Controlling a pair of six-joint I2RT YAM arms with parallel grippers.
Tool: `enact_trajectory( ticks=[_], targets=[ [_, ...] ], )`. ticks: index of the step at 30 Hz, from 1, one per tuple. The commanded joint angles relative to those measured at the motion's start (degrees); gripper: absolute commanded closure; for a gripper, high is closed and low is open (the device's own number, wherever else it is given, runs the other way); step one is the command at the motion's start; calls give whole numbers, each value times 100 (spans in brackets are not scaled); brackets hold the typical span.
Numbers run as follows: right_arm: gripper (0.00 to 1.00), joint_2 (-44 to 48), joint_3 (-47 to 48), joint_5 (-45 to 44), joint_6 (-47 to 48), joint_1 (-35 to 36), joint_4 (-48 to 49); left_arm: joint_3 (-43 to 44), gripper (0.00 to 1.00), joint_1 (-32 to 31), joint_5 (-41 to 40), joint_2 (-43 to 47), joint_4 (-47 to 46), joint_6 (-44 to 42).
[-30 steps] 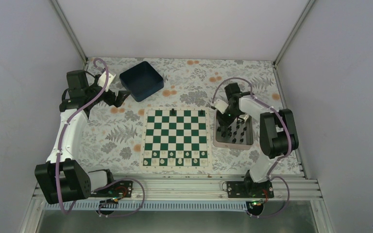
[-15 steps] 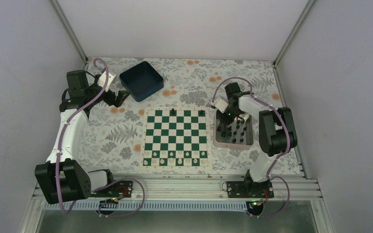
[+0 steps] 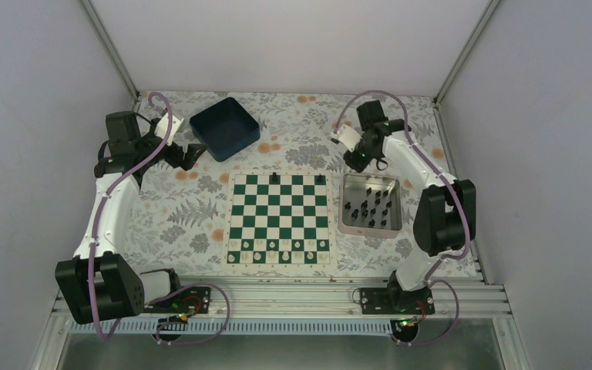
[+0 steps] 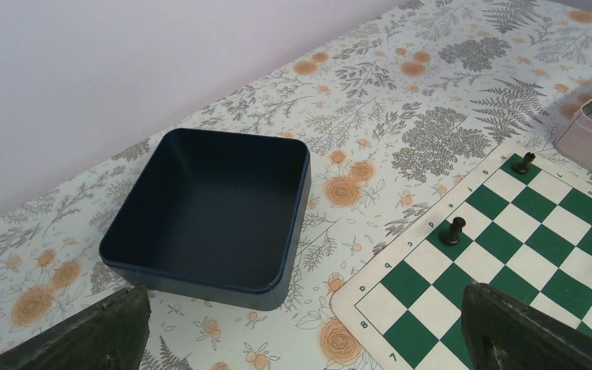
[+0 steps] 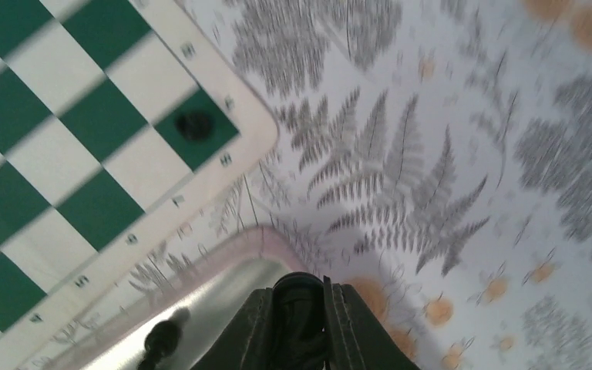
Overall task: Set up the chess pieces on the board
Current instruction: Pick up the chess piece from the storage box, then place the chess piece on the chessboard.
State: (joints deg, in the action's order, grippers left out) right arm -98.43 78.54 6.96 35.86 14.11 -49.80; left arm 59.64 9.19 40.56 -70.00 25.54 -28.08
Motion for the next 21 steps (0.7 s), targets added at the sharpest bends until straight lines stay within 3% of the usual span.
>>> enact_trajectory(
  ticks=[1, 10, 21],
  targets=[
    [89, -124, 744, 128, -98, 457, -431, -63, 0, -5, 84, 35, -40, -117],
    [89, -1308, 1931, 43, -135, 1197, -454, -95, 0, -5, 51, 71, -56, -117],
    [89, -2140, 1891, -33, -106, 1543, -210, -99, 0, -5, 91, 56, -49, -123]
  ],
)
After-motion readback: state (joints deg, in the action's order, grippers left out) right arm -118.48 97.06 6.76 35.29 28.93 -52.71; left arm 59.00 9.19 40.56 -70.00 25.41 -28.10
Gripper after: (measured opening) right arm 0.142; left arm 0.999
